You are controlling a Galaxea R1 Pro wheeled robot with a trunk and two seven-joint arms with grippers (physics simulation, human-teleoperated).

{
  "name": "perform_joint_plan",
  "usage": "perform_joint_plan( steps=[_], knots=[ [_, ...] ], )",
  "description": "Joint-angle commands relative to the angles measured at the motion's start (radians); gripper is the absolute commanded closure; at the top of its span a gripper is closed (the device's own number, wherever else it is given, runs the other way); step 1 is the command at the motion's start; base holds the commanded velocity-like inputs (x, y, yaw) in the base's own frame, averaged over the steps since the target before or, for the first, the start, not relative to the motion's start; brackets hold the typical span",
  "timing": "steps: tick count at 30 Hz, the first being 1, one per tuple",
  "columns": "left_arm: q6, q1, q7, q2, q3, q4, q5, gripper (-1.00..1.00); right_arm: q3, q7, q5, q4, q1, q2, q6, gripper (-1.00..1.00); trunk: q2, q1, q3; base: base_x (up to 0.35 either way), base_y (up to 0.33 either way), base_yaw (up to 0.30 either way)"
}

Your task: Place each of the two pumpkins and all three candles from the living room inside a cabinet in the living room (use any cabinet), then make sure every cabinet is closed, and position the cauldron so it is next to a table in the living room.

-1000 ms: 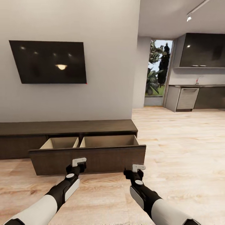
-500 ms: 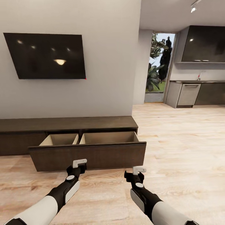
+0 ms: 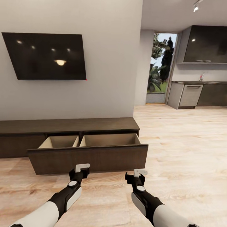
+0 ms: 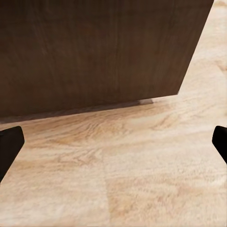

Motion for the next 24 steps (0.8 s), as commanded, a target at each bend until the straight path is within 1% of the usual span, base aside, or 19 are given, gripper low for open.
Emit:
perform_joint_plan(
  steps=[1, 6, 14, 20, 22, 23, 24],
  knots=[
    [-0.005, 0.0, 0.006, 0.001, -0.013, -0.001, 0.01, -1.0, 0.008, -0.004, -0.01, 0.001, 0.0, -0.001, -0.006, -1.0, 0.0, 0.0, -0.001, 0.046, 0.0, 0.0],
    [-0.006, 0.0, 0.006, 0.001, -0.019, 0.0, 0.01, -1.0, 0.009, -0.002, -0.01, 0.001, 0.001, -0.001, -0.006, -1.0, 0.0, 0.0, -0.001, 0.062, 0.004, 0.0],
    [-0.006, 0.0, 0.005, 0.001, -0.022, 0.0, 0.008, -1.0, 0.009, -0.001, -0.01, 0.001, 0.002, -0.002, -0.007, -1.0, 0.0, 0.0, -0.001, 0.24, 0.069, 0.0],
    [-0.006, 0.0, 0.004, 0.001, -0.023, -0.001, 0.007, -1.0, 0.009, -0.001, -0.011, 0.002, 0.002, -0.001, -0.007, -1.0, 0.0, 0.0, -0.001, 0.065, 0.017, 0.0],
    [-0.006, 0.0, 0.004, 0.001, -0.023, -0.001, 0.007, -1.0, 0.02, 0.008, -0.011, 0.004, 0.003, 0.0, -0.006, -1.0, 0.0, 0.0, -0.001, 0.016, 0.004, 0.0],
    [-0.006, 0.0, 0.004, 0.001, -0.023, -0.001, 0.007, -1.0, 0.047, 0.028, -0.011, 0.01, 0.003, 0.001, -0.005, -1.0, 0.0, 0.0, -0.001, 0.009, 0.002, 0.0],
    [-0.006, 0.0, 0.004, 0.001, -0.025, -0.001, 0.007, -1.0, 0.065, 0.043, -0.012, 0.015, 0.003, 0.001, -0.005, -1.0, 0.0, 0.0, -0.001, 0.007, 0.002, 0.0]
  ],
)
